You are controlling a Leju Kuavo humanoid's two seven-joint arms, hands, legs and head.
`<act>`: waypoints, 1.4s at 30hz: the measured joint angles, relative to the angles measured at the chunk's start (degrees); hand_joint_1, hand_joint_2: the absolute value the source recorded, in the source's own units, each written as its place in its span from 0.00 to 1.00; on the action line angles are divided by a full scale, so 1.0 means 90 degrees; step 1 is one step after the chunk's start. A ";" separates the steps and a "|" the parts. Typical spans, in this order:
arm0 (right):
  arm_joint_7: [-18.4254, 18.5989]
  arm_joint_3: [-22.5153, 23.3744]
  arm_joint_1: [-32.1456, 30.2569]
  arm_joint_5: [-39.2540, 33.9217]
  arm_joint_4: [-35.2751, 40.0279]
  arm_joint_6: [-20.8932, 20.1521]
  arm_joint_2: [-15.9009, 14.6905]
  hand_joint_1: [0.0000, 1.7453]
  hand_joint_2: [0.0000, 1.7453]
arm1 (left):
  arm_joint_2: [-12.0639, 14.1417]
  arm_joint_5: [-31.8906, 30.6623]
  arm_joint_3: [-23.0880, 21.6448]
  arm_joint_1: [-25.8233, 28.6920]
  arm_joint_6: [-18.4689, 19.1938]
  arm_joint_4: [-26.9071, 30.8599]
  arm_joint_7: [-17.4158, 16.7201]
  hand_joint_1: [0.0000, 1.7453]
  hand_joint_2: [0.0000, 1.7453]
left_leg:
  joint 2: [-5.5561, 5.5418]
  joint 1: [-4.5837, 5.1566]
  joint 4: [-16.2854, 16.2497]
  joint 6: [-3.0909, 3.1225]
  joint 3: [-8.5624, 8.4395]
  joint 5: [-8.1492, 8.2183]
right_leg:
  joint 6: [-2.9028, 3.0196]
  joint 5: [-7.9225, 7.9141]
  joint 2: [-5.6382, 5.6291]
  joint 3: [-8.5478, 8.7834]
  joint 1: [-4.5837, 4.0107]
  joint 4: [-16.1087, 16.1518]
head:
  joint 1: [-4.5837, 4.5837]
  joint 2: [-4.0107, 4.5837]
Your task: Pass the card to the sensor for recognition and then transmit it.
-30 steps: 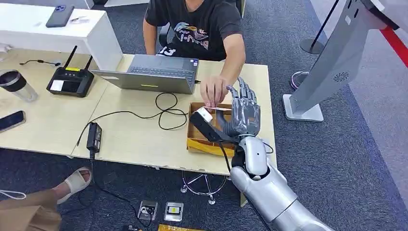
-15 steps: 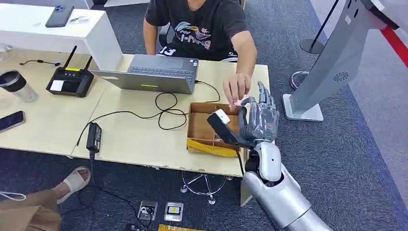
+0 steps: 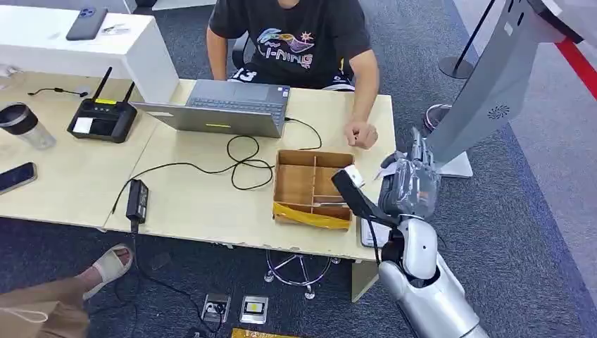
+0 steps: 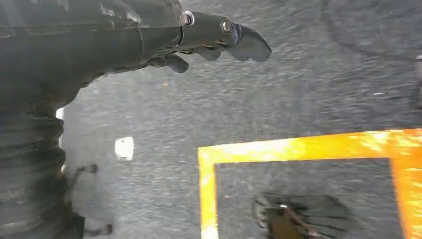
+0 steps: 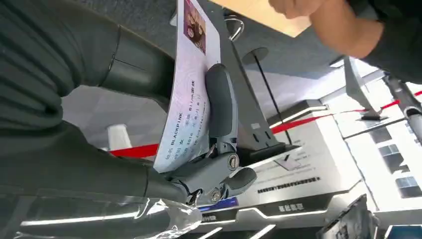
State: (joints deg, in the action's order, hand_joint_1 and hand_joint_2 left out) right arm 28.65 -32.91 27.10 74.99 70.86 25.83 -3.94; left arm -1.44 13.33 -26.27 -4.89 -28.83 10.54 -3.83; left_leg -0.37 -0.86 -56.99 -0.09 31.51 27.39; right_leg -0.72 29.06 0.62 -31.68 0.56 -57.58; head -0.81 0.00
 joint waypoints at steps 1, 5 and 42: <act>0.0010 0.0066 -0.0070 0.0058 0.0070 -0.0049 -0.0041 1.00 1.00 | 0.0010 -0.0007 -0.0027 0.0007 0.0005 0.0000 0.0000 0.00 1.00 | 0.0000 0.0000 0.0000 0.0000 0.0001 0.0000 | 0.0000 0.0000 0.0000 0.0000 0.0000 0.0000 | 0.0000 0.0000; 0.0019 0.0269 -0.0349 0.0257 0.0342 -0.0189 -0.0158 0.98 1.00 | 0.0027 0.0005 -0.0112 0.0007 0.0007 0.0002 0.0002 0.00 1.00 | 0.0000 0.0000 0.0000 -0.0002 0.0001 0.0002 | 0.0000 0.0000 0.0000 0.0000 0.0000 0.0000 | 0.0002 0.0000; -0.0534 0.0216 -0.0898 -0.0124 -0.1491 0.0068 0.0343 1.00 1.00 | 0.0073 0.0299 -0.0393 -0.0008 -0.0024 0.0058 0.0032 0.00 1.00 | -0.0002 0.0000 0.0001 -0.0005 0.0010 0.0003 | 0.0001 0.0001 0.0007 -0.0004 0.0000 0.0000 | 0.0000 0.0000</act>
State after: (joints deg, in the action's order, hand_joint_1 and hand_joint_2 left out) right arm 23.85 -30.97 19.02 73.88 57.44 26.45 -0.85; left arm -0.79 16.02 -29.81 -4.96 -29.05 11.06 -3.54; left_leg -0.39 -0.86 -56.98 -0.13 31.61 27.42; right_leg -0.71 29.07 0.69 -31.72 0.55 -57.58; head -0.81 0.00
